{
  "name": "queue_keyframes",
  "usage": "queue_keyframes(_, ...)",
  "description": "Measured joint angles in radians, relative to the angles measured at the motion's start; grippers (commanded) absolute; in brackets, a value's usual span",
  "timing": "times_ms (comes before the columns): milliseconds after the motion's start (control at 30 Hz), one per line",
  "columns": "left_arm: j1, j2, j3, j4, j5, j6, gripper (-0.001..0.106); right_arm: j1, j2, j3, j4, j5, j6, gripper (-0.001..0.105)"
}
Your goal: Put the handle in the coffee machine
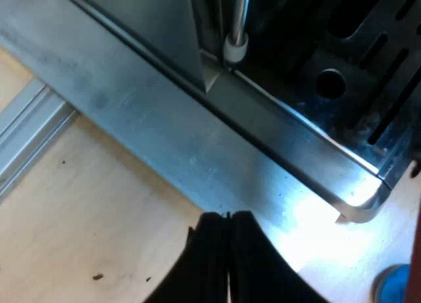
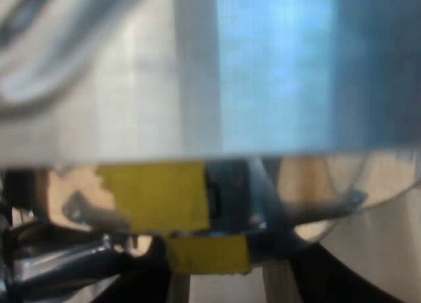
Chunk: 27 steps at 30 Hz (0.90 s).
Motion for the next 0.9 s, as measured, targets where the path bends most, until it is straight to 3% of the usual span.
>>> queue_keyframes(300, -0.001, 0.000, 0.000, 0.036, 0.010, 0.000, 0.000, 0.000, 0.000, 0.000, 0.000, 0.000, 0.000, 0.030)
queue_keyframes(900, -0.001, 0.000, 0.000, 0.142, 0.109, 0.000, 0.000, 0.000, 0.000, 0.000, 0.000, 0.000, 0.000, 0.030)
